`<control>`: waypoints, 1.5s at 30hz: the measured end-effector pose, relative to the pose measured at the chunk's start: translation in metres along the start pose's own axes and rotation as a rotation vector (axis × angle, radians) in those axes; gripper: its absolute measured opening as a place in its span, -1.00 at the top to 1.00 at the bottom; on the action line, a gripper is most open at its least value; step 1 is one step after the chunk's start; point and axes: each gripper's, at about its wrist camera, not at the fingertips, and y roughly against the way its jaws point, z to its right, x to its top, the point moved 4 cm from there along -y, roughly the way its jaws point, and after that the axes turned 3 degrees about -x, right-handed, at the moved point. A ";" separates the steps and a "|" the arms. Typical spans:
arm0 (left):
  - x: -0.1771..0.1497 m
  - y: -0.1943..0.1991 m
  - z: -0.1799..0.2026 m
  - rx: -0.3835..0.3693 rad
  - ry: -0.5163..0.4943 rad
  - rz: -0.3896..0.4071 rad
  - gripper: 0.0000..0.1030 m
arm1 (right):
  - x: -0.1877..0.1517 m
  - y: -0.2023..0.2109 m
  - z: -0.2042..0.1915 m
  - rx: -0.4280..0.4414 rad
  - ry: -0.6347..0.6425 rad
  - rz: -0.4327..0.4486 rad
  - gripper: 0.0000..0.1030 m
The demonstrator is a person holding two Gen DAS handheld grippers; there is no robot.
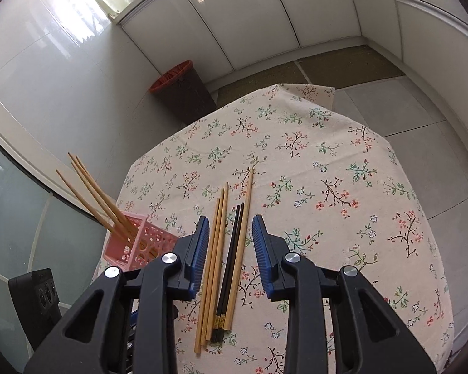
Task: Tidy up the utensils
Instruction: 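Grasp a chopstick from the pile with the left tool while the right tool grasps another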
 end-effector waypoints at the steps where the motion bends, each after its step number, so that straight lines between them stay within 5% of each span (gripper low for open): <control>1: -0.001 -0.005 -0.002 0.001 0.013 -0.003 0.53 | -0.001 -0.002 0.001 0.000 -0.002 -0.006 0.41; 10: -0.006 -0.040 -0.012 0.063 0.087 -0.006 0.58 | -0.001 -0.001 0.002 0.011 -0.004 -0.008 0.41; 17: -0.006 -0.052 -0.009 0.110 0.050 0.010 0.60 | 0.002 -0.002 0.007 0.007 -0.019 -0.004 0.41; 19: -0.007 -0.050 -0.008 0.107 0.049 0.019 0.69 | 0.002 -0.001 0.006 0.008 -0.016 -0.003 0.41; 20: -0.007 -0.050 -0.007 0.109 0.047 0.026 0.91 | 0.002 -0.001 0.006 0.008 -0.015 -0.003 0.41; 22: -0.011 -0.050 -0.002 0.132 0.034 0.027 0.91 | 0.002 -0.002 0.006 0.007 -0.015 -0.003 0.41; 27: -0.033 -0.053 0.024 0.040 0.037 -0.027 1.00 | 0.003 -0.005 0.013 -0.007 -0.024 -0.016 0.41; 32: -0.036 -0.056 0.028 0.109 -0.008 -0.005 1.00 | 0.002 -0.023 0.027 -0.072 -0.010 -0.087 0.41; 45: -0.020 -0.042 -0.005 0.037 0.117 0.038 1.00 | -0.018 -0.098 -0.006 -0.072 0.111 -0.288 0.56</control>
